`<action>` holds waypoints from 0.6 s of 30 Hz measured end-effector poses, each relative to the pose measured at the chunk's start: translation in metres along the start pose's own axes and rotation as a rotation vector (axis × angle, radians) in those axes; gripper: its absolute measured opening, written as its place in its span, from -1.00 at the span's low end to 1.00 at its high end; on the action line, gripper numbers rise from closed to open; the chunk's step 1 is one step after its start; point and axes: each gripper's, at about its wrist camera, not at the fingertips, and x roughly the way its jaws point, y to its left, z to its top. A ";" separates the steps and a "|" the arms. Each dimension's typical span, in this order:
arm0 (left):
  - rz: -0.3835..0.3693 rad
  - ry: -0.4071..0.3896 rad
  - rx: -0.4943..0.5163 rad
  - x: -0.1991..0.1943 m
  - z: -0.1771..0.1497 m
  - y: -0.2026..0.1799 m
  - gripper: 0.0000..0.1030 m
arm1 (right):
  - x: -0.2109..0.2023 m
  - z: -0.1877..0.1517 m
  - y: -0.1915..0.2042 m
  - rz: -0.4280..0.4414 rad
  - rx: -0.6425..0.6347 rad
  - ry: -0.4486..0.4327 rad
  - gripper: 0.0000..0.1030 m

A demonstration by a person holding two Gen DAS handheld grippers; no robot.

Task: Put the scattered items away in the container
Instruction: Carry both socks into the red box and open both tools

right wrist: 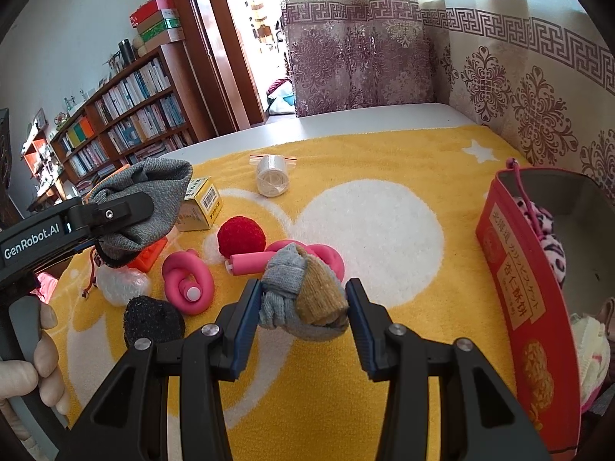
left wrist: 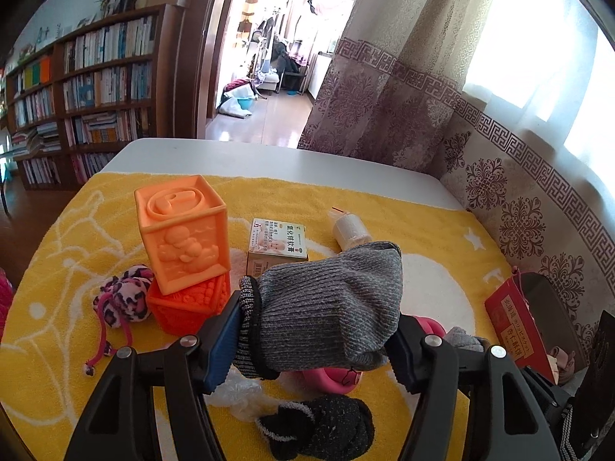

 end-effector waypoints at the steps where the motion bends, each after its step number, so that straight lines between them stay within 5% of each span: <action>1: 0.006 -0.007 0.006 -0.003 -0.001 -0.002 0.32 | -0.001 0.000 0.000 0.000 0.002 -0.003 -0.06; 18: 0.006 -0.064 0.072 -0.040 -0.014 -0.026 0.32 | -0.022 0.006 -0.020 -0.028 0.062 -0.083 -0.06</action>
